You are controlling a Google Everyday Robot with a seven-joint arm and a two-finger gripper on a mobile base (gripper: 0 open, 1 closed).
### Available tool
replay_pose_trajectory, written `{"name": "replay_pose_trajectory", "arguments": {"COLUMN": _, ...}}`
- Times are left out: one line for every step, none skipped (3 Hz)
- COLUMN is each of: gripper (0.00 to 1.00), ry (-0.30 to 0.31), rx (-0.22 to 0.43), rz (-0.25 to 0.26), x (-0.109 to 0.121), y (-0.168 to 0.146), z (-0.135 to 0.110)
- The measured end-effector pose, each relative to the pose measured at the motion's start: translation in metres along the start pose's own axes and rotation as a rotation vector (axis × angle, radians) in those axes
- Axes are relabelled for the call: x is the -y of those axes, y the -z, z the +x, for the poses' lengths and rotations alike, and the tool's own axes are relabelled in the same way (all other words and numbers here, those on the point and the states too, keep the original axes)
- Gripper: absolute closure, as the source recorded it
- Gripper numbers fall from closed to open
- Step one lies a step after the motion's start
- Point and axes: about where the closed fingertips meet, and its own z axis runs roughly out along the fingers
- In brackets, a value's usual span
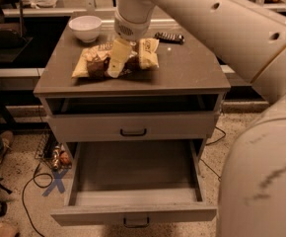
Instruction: Place brown chip bag into middle drawer
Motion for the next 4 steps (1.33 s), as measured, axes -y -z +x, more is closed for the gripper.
{"name": "replay_pose_trajectory", "arguments": {"gripper": 0.0, "ry": -0.036, "rx": 0.004, "rz": 0.02, "x": 0.016, "y": -0.041, "z": -0.004}}
{"name": "replay_pose_trajectory", "arguments": {"gripper": 0.16, "ry": -0.057, "rx": 0.013, "rz": 0.037, "x": 0.026, "y": -0.07, "z": -0.006}}
{"name": "replay_pose_trajectory", "arguments": {"gripper": 0.38, "ry": -0.076, "rx": 0.032, "rz": 0.061, "x": 0.035, "y": -0.075, "z": -0.003}}
{"name": "replay_pose_trajectory", "arguments": {"gripper": 0.62, "ry": -0.103, "rx": 0.095, "rz": 0.094, "x": 0.044, "y": -0.058, "z": 0.005}}
